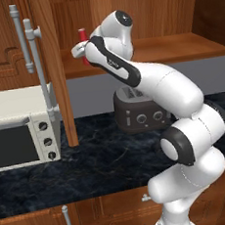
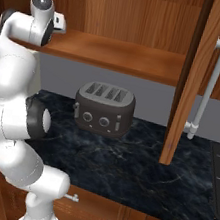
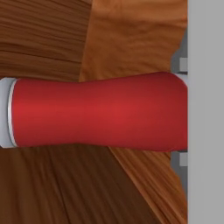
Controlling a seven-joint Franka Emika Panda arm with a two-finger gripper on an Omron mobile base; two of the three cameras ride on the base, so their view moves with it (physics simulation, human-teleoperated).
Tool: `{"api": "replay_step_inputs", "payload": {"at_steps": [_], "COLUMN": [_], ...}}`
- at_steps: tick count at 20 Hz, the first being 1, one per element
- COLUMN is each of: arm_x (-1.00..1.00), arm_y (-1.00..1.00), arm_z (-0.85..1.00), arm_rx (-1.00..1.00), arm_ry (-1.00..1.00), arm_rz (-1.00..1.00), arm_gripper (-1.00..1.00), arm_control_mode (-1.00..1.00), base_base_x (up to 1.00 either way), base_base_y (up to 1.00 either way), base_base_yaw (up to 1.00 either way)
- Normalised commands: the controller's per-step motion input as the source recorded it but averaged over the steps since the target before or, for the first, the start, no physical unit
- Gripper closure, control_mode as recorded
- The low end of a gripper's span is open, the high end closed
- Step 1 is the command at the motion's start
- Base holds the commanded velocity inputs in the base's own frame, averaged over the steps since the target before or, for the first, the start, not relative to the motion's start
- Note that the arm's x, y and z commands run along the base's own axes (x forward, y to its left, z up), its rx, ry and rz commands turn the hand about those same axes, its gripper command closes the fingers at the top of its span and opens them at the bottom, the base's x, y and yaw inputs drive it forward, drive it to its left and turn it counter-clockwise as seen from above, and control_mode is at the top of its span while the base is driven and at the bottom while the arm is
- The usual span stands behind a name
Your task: Move the ketchup and ketchup from the cabinet to the dining counter.
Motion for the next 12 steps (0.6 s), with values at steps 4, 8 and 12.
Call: {"api": "replay_step_inputs", "payload": {"at_steps": [4, 8, 12], "arm_x": [-0.16, -0.37, -0.41], "arm_y": [0.0, -0.03, -0.15], "arm_z": [0.0, 0.0, 0.0], "arm_rx": [0.0, 0.0, 0.0], "arm_ry": [-0.02, -0.05, -0.1], "arm_rz": [0.0, 0.0, 0.0], "arm_gripper": [1.0, 1.0, 1.0], "arm_control_mode": [-1.0, -1.0, -1.0], "base_base_x": [0.0, 0.0, 0.0], "base_base_y": [0.0, 0.0, 0.0], "base_base_yaw": [0.0, 0.0, 0.0]}}
